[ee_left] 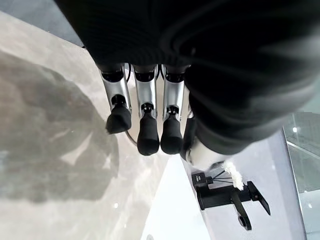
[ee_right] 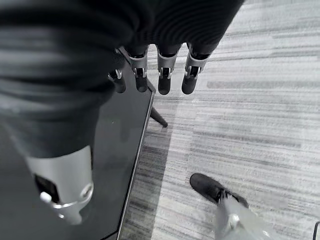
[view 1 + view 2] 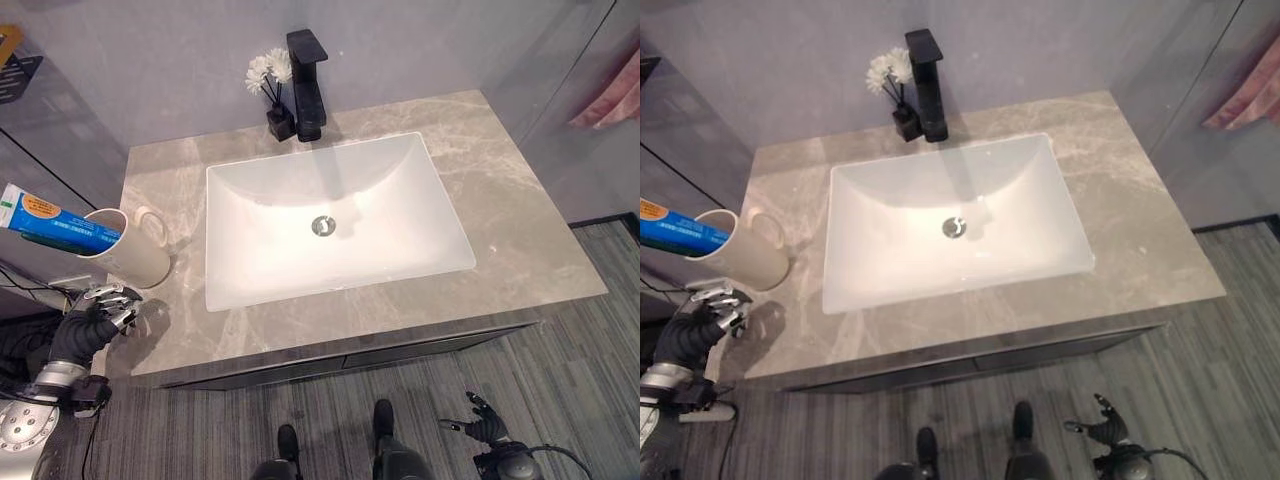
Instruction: Put brush and paste in cup on sink, flatten towel.
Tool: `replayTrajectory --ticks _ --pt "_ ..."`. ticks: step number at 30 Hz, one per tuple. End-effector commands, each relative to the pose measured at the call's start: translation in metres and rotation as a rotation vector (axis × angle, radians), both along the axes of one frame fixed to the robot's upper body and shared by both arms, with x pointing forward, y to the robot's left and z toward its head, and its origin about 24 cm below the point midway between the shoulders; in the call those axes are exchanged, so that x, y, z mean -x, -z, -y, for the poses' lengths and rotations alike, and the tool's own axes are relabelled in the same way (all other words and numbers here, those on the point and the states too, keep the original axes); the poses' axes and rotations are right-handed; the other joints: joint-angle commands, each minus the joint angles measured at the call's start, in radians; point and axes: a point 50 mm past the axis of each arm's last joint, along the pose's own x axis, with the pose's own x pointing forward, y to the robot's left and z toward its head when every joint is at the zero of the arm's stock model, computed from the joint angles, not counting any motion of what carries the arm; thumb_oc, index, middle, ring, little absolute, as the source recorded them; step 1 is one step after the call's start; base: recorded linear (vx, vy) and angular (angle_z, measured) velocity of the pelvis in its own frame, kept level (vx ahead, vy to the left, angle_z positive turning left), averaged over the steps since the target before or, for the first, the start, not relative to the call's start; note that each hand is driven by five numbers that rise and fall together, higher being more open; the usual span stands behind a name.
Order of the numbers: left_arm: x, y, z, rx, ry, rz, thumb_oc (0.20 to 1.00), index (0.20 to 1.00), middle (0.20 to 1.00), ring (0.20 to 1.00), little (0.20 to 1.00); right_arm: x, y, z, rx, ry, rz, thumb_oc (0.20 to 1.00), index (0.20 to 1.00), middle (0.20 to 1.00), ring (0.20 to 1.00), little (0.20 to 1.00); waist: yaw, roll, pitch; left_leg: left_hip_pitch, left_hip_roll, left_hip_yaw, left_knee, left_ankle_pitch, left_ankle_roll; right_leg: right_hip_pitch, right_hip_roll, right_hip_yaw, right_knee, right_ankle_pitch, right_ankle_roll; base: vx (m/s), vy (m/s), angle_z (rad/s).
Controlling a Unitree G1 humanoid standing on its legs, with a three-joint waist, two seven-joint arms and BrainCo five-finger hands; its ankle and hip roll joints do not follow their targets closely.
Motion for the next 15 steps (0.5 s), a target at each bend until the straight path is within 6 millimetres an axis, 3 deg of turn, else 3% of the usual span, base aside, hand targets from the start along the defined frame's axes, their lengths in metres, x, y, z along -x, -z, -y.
replayTrajectory --ticks 1,7,15 --pt "-0.001 -0.025 -0.012 -0.036 -0.016 0.087 0.2 0.2 0.2 0.2 0.2 -0.011 -0.007 0.002 0.017 -0.023 0.057 1.0 1.0 1.0 1.0 1.0 -0.007 -0.031 -0.024 -0.075 -0.09 -0.02 0.084 -0.003 0.058 0.04 -0.035 0.009 0.066 -0.064 0.031 0.02 -0.001 0.08" --pt "-0.001 -0.028 -0.016 -0.046 -0.034 0.091 0.2 0.2 0.2 0.2 0.2 -0.015 -0.011 -0.001 0.014 -0.036 0.085 1.0 1.0 1.0 1.0 1.0 -0.005 -0.026 -0.016 -0.104 -0.101 -0.024 0.067 0.008 0.058 0.027 -0.045 0.008 0.037 -0.046 0.039 -0.01 0.013 0.08" --pt "-0.004 -0.03 -0.018 -0.057 -0.042 0.095 0.2 0.2 0.2 0.2 0.2 -0.034 -0.022 -0.008 0.015 -0.089 0.154 1.0 1.0 1.0 1.0 1.0 -0.003 -0.022 0.045 -0.165 -0.111 -0.011 0.058 0.023 0.062 -0.042 -0.058 0.032 0.029 -0.01 0.052 -0.04 0.025 0.0"
